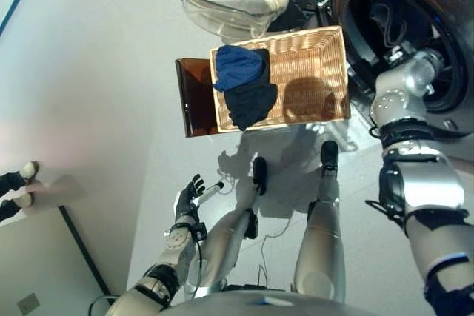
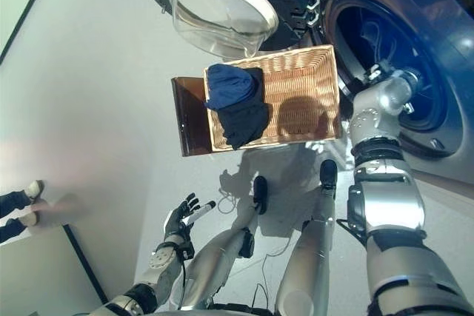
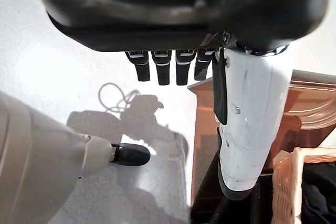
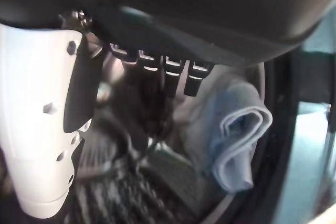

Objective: Pick up the clothes and place them into the washing machine

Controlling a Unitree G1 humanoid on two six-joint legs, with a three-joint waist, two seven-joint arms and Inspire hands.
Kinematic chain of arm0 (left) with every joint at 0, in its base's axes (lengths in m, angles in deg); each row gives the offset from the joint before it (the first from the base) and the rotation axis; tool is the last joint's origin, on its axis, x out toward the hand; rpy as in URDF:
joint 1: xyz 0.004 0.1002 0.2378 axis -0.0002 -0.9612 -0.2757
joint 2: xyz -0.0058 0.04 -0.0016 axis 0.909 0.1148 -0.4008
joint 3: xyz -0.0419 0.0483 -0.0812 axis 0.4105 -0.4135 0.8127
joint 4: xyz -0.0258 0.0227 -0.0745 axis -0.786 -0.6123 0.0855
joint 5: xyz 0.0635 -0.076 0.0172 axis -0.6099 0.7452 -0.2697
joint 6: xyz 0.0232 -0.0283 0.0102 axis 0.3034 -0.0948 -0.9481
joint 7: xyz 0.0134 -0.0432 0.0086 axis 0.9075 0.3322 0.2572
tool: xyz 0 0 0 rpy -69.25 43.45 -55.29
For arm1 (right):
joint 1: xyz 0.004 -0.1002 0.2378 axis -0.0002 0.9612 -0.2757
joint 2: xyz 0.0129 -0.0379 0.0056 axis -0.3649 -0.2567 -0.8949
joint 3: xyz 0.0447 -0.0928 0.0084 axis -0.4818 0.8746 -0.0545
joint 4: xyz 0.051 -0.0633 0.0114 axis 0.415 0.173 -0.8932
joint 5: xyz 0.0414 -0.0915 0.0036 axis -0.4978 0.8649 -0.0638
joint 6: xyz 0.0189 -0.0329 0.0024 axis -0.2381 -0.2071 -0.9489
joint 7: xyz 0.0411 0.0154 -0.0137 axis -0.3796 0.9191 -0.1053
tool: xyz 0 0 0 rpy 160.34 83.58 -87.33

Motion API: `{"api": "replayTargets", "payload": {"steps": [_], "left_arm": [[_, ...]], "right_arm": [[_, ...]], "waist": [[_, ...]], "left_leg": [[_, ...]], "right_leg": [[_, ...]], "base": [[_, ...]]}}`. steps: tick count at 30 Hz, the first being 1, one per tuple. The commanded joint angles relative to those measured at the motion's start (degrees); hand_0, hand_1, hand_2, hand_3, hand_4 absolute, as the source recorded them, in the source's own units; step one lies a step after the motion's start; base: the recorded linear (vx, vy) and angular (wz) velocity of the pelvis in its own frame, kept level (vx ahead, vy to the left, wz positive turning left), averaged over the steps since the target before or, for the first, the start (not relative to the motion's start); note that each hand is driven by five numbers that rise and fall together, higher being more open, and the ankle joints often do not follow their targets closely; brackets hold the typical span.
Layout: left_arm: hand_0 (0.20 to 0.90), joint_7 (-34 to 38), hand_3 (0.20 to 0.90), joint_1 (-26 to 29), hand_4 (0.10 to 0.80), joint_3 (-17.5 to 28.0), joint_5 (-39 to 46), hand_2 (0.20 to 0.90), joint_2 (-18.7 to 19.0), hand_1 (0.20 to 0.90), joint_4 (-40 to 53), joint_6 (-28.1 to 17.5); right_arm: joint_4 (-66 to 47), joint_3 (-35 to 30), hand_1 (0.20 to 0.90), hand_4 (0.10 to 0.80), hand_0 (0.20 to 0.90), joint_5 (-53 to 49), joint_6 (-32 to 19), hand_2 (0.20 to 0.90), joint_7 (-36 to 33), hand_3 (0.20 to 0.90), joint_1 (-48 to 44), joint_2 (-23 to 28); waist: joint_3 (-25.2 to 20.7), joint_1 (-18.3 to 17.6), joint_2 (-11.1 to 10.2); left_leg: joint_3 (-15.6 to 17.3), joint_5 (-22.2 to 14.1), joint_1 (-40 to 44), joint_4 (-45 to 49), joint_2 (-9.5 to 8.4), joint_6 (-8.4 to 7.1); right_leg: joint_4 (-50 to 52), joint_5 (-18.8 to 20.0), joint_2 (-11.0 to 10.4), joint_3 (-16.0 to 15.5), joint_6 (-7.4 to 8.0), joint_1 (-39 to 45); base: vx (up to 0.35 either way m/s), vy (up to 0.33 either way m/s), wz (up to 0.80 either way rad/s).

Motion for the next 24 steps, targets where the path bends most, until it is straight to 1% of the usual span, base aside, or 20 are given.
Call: {"api": "replayTargets", "payload": {"steps": [1,2,7,9,14,15,19,20,24], "left_arm": [[0.9,3.5,0.9,-0.3,0.8,1.2,-1.0,0.9,4.7,0.9,-2.9,-2.4],[0.9,3.5,0.9,-0.3,0.8,1.3,-1.0,0.9,4.7,0.9,-2.9,-2.4],[0.9,4.4,0.9,-0.5,0.8,1.8,-0.7,0.9,4.6,0.9,-2.3,-2.6],[0.9,4.8,0.9,-0.8,0.8,2.0,-0.6,0.9,4.8,0.9,-1.1,-2.9],[0.9,5.2,0.9,-1.3,0.8,2.3,-1.0,0.9,4.9,0.9,-0.7,-2.9],[0.9,5.5,0.9,-1.3,0.8,2.5,-1.4,0.9,5.0,0.9,-0.2,-3.1],[0.9,5.9,0.9,-1.4,0.8,2.7,-2.0,0.9,4.9,0.9,0.0,-3.2],[0.9,6.3,0.9,-1.5,0.8,2.7,-2.6,0.9,4.9,0.9,0.1,-3.4],[0.9,7.2,0.9,-1.1,0.8,2.8,-3.7,0.9,4.6,0.9,0.0,-3.9]], "right_arm": [[-6.6,4.5,0.9,0.8,0.9,7.2,-2.3,0.9,-1.0,0.9,-0.1,-1.7],[-6.7,4.5,0.9,0.8,0.9,7.2,-2.3,0.9,-1.0,0.9,-0.1,-1.7],[-9.1,6.0,0.9,0.8,0.9,9.2,-1.9,0.9,-1.1,0.9,3.5,-6.8],[-10.9,7.5,0.9,0.8,0.9,11.1,-1.8,0.9,-0.8,0.9,5.2,-8.6],[-13.5,9.6,0.9,0.8,0.9,14.8,-0.9,0.9,-1.1,0.9,6.8,-10.1],[-14.9,10.8,0.9,0.8,0.9,17.7,-0.2,0.9,-1.2,0.9,7.7,-10.3],[-17.2,11.8,0.9,0.8,0.9,21.2,0.4,0.9,-1.7,0.9,8.9,-10.5],[-18.8,12.5,0.9,0.8,0.9,24.2,0.9,0.9,-2.0,0.9,9.9,-10.6],[-21.3,14.7,0.9,0.8,0.9,31.1,2.0,0.9,-2.4,0.9,12.1,-10.1]], "waist": [[-2.4,1.4,-3.1],[-2.4,1.4,-3.1],[-1.5,0.9,-4.1],[-1.1,0.8,-4.4],[-0.8,0.7,-4.7],[-0.8,0.7,-4.9],[-0.7,0.7,-5.2],[-0.7,0.6,-5.5],[-1.0,0.5,-6.2]], "left_leg": [[1.7,-3.4,1.0,0.0,3.13,-5.19],[1.7,-3.4,1.0,0.0,3.12,-5.19],[2.0,-3.2,1.1,0.0,3.44,-5.27],[2.0,-3.1,1.1,0.1,3.71,-5.32],[1.9,-3.0,1.2,0.2,3.79,-5.34],[1.8,-3.0,1.3,0.2,3.77,-5.35],[1.7,-2.9,1.3,0.3,3.86,-5.31],[1.8,-3.0,1.5,0.3,3.88,-5.28],[1.7,-3.1,1.9,0.4,4.08,-5.26]], "right_leg": [[6.9,-7.9,0.8,0.5,-3.15,-1.6],[6.9,-7.9,0.8,0.5,-3.16,-1.6],[7.0,-7.9,1.2,0.7,-3.26,-1.5],[7.0,-7.9,1.2,0.5,-3.27,-1.3],[7.2,-7.9,1.2,0.3,-3.25,-1.2],[7.2,-7.8,1.3,0.2,-3.25,-1.1],[7.2,-7.8,1.2,0.1,-3.2,-1.0],[7.2,-7.9,1.3,0.0,-3.14,-0.7],[7.4,-8.0,1.4,0.0,-3.1,-0.6]], "base": [[0.0,0.0,0.0],[0.0,0.0,0.0],[-0.008,0.003,-0.02],[-0.011,-0.003,-0.02],[0.0,0.0,0.0],[0.0,0.0,0.0],[0.0,0.0,0.0],[0.0,0.0,0.0],[0.0,0.0,0.0]]}}
